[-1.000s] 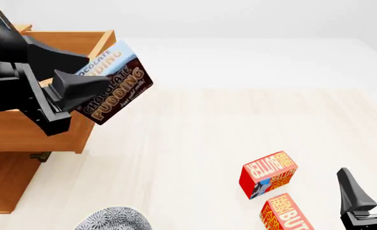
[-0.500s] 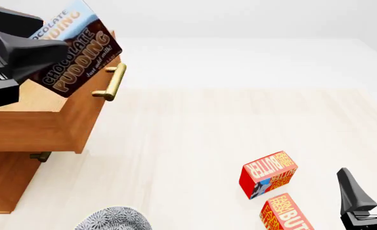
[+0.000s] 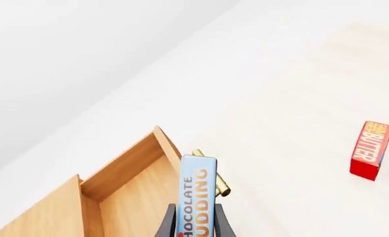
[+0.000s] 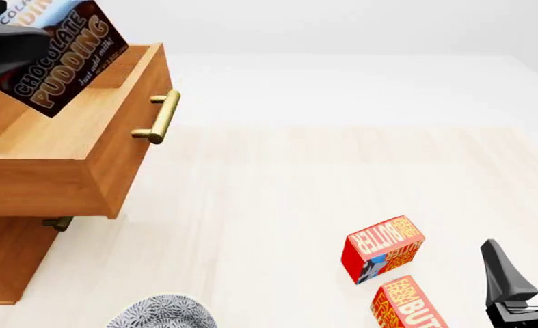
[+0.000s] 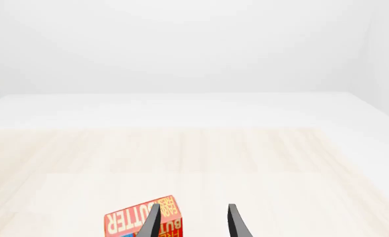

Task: Put the chocolate pudding in the top drawer of the cabinet and close it.

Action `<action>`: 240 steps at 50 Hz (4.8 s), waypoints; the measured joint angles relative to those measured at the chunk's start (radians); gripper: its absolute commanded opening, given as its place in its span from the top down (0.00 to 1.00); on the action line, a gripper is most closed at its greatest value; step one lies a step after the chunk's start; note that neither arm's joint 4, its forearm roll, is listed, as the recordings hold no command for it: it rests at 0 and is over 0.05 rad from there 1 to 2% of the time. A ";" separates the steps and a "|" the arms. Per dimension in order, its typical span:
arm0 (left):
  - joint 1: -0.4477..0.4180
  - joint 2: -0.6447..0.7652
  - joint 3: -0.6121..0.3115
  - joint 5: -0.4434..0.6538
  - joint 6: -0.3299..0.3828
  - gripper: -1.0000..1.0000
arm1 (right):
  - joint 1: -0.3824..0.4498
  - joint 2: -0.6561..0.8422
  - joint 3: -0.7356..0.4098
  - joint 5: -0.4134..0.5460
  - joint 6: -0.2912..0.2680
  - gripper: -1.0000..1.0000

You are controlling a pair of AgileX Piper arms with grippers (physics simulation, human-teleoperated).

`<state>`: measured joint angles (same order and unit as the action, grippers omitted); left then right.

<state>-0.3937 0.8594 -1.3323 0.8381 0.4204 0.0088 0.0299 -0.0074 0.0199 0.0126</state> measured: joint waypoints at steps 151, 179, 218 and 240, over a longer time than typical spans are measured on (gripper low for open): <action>0.243 0.145 0.061 -0.082 -0.149 0.00 | 0.000 0.005 0.000 -0.006 0.000 0.00; 0.047 0.164 0.065 -0.064 -0.232 0.00 | 0.000 0.005 0.000 -0.006 0.000 0.00; -0.194 0.206 0.165 -0.105 -0.290 0.00 | 0.000 0.005 0.000 -0.006 0.000 0.00; -0.261 0.226 0.271 -0.168 -0.336 0.00 | 0.000 0.005 0.000 -0.006 0.000 0.00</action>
<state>-0.6546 1.0850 -1.0611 0.6703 0.0843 0.0091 0.0347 -0.0071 0.0143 0.0126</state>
